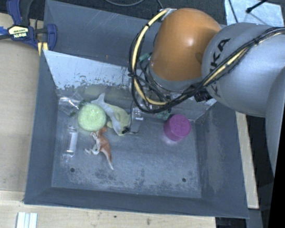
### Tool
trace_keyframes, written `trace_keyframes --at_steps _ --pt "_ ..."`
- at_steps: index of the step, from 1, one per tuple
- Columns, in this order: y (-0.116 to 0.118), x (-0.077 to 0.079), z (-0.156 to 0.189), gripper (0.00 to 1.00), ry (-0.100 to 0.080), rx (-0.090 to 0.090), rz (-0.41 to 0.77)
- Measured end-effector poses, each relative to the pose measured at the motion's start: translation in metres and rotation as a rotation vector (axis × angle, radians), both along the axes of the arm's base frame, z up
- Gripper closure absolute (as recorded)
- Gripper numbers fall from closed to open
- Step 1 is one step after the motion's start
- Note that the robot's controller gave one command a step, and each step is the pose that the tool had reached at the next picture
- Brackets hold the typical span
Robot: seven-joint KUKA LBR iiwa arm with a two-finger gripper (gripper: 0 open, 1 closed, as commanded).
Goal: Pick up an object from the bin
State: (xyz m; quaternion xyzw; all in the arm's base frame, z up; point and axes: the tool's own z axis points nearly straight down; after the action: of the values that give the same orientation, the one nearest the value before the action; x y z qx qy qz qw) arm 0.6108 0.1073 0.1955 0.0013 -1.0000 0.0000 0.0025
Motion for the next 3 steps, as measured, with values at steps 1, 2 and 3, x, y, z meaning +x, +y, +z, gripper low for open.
trace_keyframes --at_steps 1,2,3 --pt "-0.001 0.001 0.005 0.00 -0.009 0.001 -0.002" --pt "0.038 0.010 -0.073 0.00 -0.012 0.001 0.057" --pt "0.052 0.006 -0.117 0.00 -0.010 0.002 0.305"
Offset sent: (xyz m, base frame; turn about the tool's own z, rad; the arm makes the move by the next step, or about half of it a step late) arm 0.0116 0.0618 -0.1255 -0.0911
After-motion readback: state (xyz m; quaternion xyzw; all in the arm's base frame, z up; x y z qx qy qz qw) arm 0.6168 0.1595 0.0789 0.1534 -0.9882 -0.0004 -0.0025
